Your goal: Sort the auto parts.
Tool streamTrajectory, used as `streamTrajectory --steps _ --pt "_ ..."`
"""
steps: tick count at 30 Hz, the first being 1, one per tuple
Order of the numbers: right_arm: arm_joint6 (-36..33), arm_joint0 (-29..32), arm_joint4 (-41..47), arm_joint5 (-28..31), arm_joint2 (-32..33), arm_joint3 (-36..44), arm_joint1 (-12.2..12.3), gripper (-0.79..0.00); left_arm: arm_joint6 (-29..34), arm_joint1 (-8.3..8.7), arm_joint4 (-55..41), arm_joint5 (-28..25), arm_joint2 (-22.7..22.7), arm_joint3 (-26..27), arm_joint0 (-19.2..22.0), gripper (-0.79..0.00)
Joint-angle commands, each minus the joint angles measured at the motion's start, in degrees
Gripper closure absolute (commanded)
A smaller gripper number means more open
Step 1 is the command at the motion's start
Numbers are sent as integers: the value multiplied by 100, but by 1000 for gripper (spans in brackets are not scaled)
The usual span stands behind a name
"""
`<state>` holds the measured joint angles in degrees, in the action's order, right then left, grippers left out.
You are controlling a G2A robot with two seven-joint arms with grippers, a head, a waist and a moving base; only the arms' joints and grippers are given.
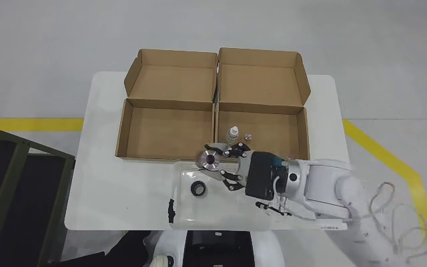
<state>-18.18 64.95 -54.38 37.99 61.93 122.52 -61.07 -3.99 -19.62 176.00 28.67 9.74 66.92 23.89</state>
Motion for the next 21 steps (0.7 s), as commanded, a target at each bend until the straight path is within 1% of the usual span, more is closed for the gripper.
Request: streamTrajectory --steps 1,10,21 --pt "-31 -104 -67 -65 -173 -122 -30 0 0 0 0 0 0 0 0 -785" --pt "-97 -627 -465 -426 -1009 -810 -235 0 0 0 0 0 0 0 0 -785" --pt "-96 -1214 -758 -736 -1725 -1576 -509 0 0 0 0 0 0 0 0 -785"
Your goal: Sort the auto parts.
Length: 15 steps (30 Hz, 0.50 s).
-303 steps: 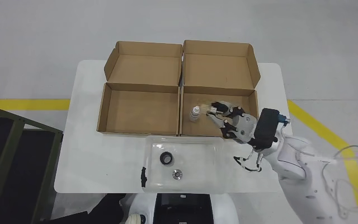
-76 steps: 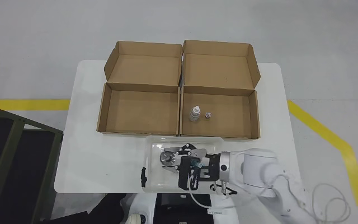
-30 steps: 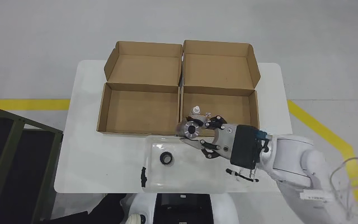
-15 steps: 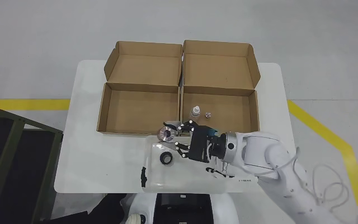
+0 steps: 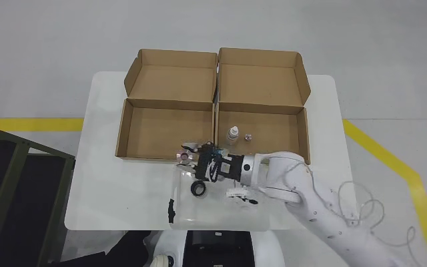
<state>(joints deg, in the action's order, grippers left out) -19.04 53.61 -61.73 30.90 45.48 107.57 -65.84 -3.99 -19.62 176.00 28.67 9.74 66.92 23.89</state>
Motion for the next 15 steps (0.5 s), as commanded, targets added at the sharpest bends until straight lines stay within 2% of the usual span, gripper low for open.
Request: streamTrajectory --steps 1,8,15 --pt "-21 -163 -38 -54 -172 -171 -71 0 0 0 0 0 0 0 0 -785" --pt "8 -846 -158 -462 -810 -1030 -427 0 0 0 0 0 0 0 0 -785" --pt "73 -1404 -89 -771 -1183 -1913 -779 0 0 0 0 0 0 0 0 -785"
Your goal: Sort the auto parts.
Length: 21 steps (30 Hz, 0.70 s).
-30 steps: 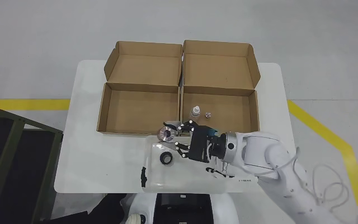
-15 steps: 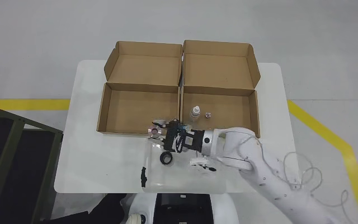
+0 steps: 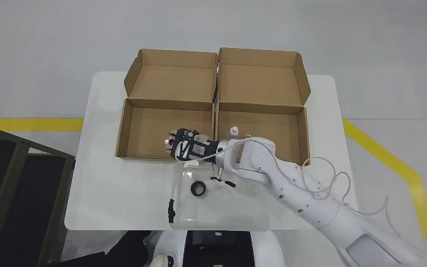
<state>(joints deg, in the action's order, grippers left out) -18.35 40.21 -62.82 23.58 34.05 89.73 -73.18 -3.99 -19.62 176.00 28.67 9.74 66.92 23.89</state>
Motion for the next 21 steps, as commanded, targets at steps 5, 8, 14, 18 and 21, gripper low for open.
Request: streamTrajectory --steps 5,8,14,18,21 --pt "-93 -385 -102 -207 -320 -747 -291 0 0 0 0 0 0 0 0 -785" --pt "-123 -521 -52 -326 -449 -1133 -447 0 0 0 0 0 0 0 0 -785" --pt "-279 -718 -29 -325 -668 -1707 -709 0 0 0 0 0 0 0 0 -785" --pt "-378 -786 -18 -297 -778 -2002 -862 0 0 0 0 0 0 0 0 -785" --pt "-425 -826 3 -267 -814 -2171 -959 0 0 0 0 0 0 0 0 -785"
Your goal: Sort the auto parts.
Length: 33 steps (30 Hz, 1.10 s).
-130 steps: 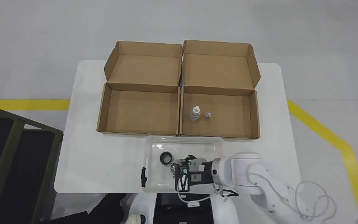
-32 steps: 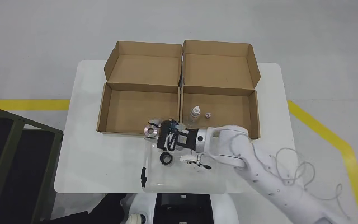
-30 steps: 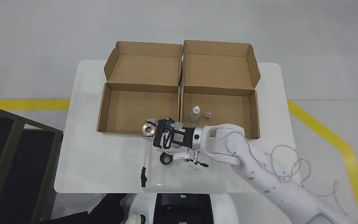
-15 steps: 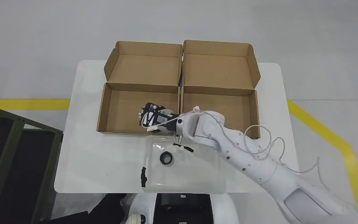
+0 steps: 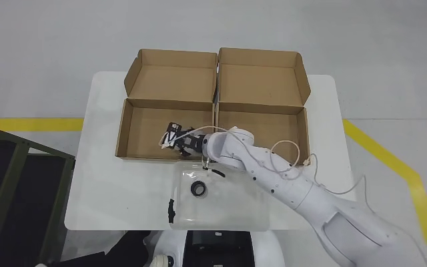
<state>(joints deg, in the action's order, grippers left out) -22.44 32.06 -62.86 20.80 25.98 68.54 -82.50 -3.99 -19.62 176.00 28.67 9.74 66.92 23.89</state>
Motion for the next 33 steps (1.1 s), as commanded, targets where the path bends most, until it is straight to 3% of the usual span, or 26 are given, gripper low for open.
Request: streamTrajectory --steps 1,2,5,8,17,20,26,33 --pt "-37 -23 10 26 -14 -101 -55 0 0 0 0 0 0 0 0 -785" --pt "-50 -35 12 44 -16 -147 -80 0 0 0 0 0 0 0 0 -785" --pt "-57 -61 18 72 6 -275 -143 -212 0 0 0 0 0 0 0 -785" --pt "-90 -84 18 123 41 -378 -192 -339 0 0 0 0 0 0 0 -785" --pt "-224 -76 65 227 232 -475 -271 -388 0 0 0 0 0 0 0 -785" --pt "-173 -39 17 276 405 -254 -227 -459 0 0 0 0 0 0 0 -785" --pt "-452 316 -247 515 830 859 -2 -520 0 0 0 0 0 0 0 -785" --pt "-1034 1328 -622 871 1415 2485 376 -606 0 0 0 0 0 0 0 -785"
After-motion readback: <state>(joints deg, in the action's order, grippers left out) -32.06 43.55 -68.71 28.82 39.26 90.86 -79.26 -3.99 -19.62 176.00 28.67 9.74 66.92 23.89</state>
